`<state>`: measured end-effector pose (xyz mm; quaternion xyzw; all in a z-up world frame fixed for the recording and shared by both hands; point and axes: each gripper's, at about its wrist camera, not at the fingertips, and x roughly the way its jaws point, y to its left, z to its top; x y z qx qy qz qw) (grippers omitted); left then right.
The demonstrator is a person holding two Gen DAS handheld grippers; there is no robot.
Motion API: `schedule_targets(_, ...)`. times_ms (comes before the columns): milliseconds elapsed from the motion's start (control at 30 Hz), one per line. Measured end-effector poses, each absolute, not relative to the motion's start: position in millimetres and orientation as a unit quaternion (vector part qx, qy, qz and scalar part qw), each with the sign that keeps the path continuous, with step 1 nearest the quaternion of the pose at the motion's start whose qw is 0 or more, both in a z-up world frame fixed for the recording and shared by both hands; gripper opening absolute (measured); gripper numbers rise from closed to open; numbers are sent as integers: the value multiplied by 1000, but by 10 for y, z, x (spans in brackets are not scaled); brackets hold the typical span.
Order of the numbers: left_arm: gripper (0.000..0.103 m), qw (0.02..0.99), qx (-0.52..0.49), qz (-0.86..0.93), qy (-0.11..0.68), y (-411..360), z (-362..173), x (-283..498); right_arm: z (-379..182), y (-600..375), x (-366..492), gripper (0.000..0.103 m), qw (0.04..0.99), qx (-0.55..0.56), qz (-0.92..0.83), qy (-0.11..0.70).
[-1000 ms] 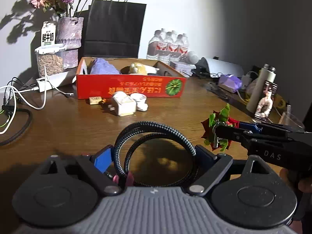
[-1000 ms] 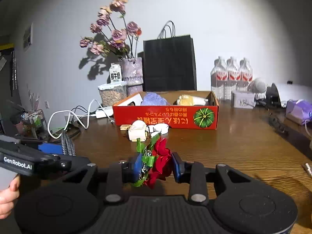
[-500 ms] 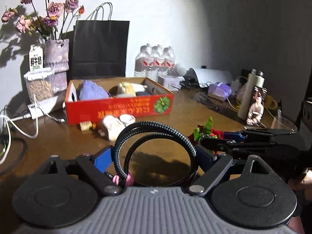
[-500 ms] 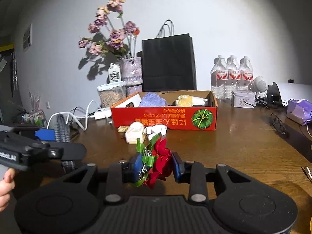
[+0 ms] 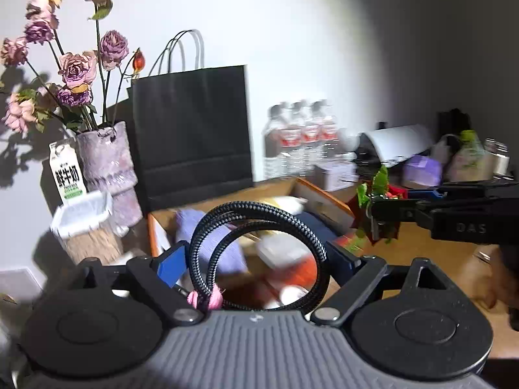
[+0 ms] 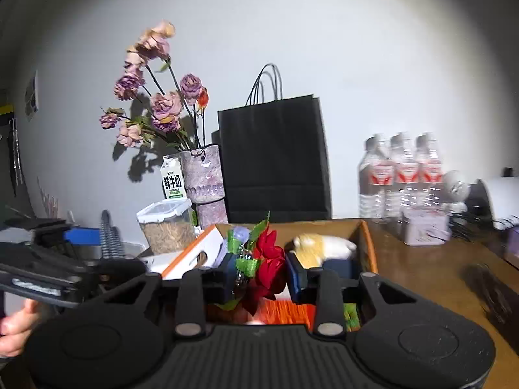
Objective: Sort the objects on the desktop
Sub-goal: 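Carry the cable and red flower into the box and release both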
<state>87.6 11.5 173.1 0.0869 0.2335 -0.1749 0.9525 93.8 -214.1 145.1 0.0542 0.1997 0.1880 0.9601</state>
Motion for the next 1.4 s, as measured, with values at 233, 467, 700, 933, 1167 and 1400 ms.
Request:
schedule_targets(233, 89, 921, 109, -186, 324, 24, 1473, 2038, 1383, -1922, 2261, 31, 934, 96, 187, 287)
schedule_targets(467, 90, 876, 127, -204, 417, -148, 866, 2811, 977, -1538, 3249, 31, 901, 79, 190, 383)
schedule_targets(700, 91, 841, 143, -215, 475, -259, 502, 3076, 614, -1238, 3717, 42, 886, 25, 160, 435)
schedule_targets(933, 94, 858, 113, -208, 455, 50, 802, 3041, 817, -1338, 3578, 64, 899, 24, 158, 407)
schedule_targets(1167, 100, 888, 66, -162, 425, 193, 1327, 2769, 1278, -1567, 3179, 68, 913, 26, 144, 380)
schedule_targets(1400, 103, 902, 52, -129, 410, 190, 1467, 2369, 1496, -1854, 2492, 75, 920, 28, 135, 367)
